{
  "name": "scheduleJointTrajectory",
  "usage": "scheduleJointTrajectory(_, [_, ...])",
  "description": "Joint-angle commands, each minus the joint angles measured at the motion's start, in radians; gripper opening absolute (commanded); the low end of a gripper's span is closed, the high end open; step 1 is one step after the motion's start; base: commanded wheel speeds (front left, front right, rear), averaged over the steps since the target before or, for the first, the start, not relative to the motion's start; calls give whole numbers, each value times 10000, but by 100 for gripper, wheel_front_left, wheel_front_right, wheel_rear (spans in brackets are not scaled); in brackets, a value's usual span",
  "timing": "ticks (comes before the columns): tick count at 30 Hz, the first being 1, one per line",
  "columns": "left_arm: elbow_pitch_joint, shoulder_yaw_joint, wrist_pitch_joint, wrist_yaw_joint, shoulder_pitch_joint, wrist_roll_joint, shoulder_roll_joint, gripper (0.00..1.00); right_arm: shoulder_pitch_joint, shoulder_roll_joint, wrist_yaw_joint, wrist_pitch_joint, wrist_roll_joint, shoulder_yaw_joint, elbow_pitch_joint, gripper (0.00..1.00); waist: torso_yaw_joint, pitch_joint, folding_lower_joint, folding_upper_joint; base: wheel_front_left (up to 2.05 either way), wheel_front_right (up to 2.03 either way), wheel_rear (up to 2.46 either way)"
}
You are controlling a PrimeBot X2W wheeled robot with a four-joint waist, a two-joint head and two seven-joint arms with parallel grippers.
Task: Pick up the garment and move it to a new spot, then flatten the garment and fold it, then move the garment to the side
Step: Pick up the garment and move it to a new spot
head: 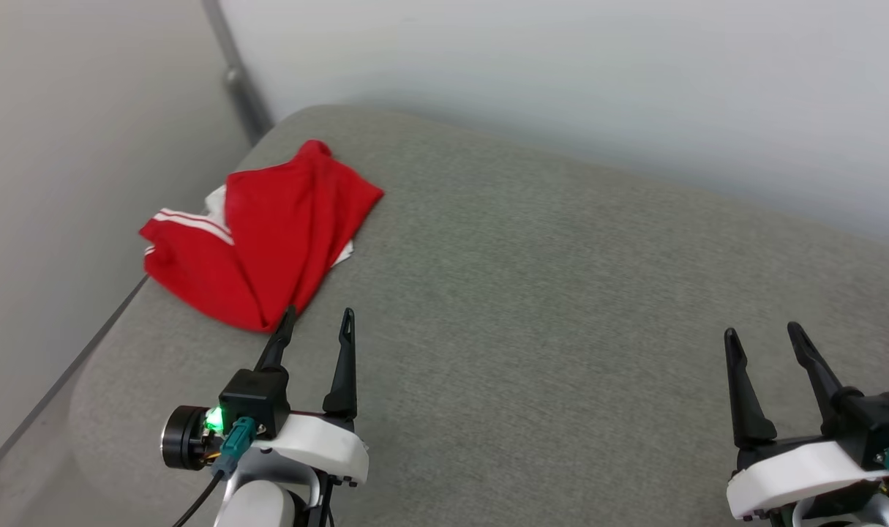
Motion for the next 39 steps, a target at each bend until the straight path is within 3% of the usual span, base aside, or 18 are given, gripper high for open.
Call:
scheduleJointTrajectory(1, [-55,22,-25,28,35,-69,-21,100,-180,10,-3,27,28,-6,-44,100,459,52,0,0,0,0,0])
scheduleJointTrajectory(9, [-194,82,-27,161,111,-182,-38,100,-375,10,-3,90,0,169,-67,100,1159,142,0,0,0,0,0])
scheduleJointTrajectory(25, [-530,473,-27,377,-307,-158,-48,100,-614,10,-3,257,-102,362,-83,100,1200,464,0,0,0,0,0])
scheduleJointTrajectory(32, [-193,974,-25,254,-1697,-380,249,100,-950,9,-3,495,-209,563,-352,100,606,1137,0,0,0,0,0])
scheduleJointTrajectory(39, [531,1883,621,-220,-4077,-1199,1214,100,-1740,5,-3,626,-564,934,-340,100,-345,2198,0,0,0,0,0])
